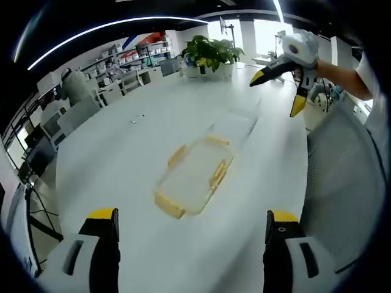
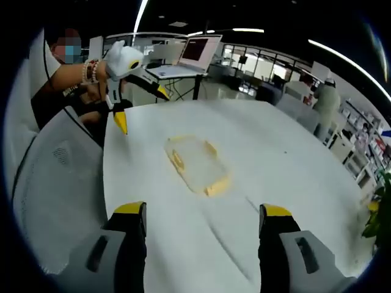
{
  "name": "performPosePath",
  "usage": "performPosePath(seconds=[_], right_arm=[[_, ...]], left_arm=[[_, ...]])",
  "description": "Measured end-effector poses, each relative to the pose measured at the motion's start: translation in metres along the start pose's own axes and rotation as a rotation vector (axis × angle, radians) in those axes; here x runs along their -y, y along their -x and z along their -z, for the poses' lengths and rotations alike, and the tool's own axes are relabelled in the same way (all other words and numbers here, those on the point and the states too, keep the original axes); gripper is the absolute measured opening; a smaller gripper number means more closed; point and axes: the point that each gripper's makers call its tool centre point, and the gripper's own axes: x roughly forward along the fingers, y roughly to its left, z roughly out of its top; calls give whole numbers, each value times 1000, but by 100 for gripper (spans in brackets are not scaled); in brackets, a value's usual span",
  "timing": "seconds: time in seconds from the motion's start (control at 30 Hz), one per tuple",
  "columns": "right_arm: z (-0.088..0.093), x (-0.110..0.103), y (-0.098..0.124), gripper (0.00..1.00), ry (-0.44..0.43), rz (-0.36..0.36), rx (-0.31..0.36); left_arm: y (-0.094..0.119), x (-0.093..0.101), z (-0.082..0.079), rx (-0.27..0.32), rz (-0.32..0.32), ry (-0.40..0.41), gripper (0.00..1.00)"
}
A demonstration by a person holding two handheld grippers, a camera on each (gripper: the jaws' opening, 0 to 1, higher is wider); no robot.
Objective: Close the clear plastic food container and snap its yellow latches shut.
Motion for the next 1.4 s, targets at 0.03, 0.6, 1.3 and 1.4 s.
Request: performPosePath(seconds=[0.03, 0.6, 1.3, 1.4], right_arm=[[0, 1, -5, 77, 11, -36, -22], [-6, 27, -83, 64, 282, -339, -230], [33, 42, -134, 54, 302, -460, -400], [38, 44, -136, 47, 312, -457, -437]], left_arm=[[-3, -3, -2, -6, 6, -14, 96], [-63, -30, 32, -292, 254, -192, 87], [-98, -19, 40, -342, 427, -348, 60], [-100, -19, 37, -339, 435, -371, 55]])
